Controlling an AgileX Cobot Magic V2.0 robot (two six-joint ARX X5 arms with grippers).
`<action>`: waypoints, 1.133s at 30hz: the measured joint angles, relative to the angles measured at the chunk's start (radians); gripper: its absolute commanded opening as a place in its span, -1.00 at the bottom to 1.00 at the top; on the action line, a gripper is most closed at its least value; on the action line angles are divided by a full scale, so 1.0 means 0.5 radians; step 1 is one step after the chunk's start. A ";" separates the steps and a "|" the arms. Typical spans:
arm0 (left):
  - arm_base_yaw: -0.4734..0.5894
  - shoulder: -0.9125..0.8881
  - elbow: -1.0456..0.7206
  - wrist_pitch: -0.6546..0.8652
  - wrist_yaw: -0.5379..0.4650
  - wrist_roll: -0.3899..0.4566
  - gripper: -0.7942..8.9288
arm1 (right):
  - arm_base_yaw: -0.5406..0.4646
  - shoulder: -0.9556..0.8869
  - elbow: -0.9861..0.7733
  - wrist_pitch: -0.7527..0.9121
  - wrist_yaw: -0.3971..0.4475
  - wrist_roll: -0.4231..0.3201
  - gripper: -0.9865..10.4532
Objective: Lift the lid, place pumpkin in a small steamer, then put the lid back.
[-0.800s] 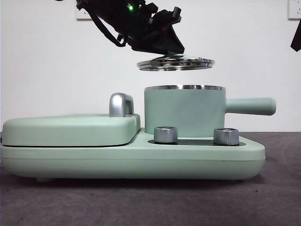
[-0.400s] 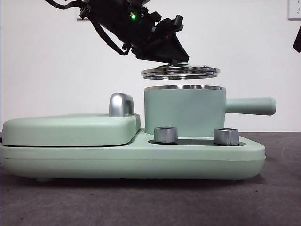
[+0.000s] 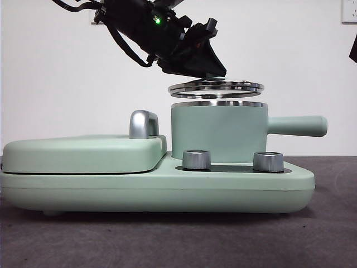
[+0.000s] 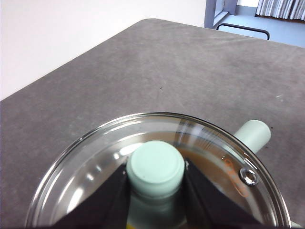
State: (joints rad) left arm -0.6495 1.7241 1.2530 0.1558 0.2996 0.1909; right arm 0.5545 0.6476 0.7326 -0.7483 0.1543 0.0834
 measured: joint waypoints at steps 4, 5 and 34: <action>0.000 0.031 0.000 0.001 0.027 0.000 -0.82 | 0.000 0.000 0.000 0.000 0.000 0.001 -0.27; 0.000 0.037 0.000 -0.004 0.026 0.000 -0.82 | 0.000 0.000 0.000 0.000 0.000 0.000 -0.27; -0.002 0.117 0.006 0.066 0.031 0.008 -0.82 | 0.000 0.000 0.000 0.000 0.014 0.001 -0.27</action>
State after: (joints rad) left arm -0.6502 1.7828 1.2560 0.1886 0.3153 0.1951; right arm 0.5545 0.6476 0.7326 -0.7483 0.1612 0.0837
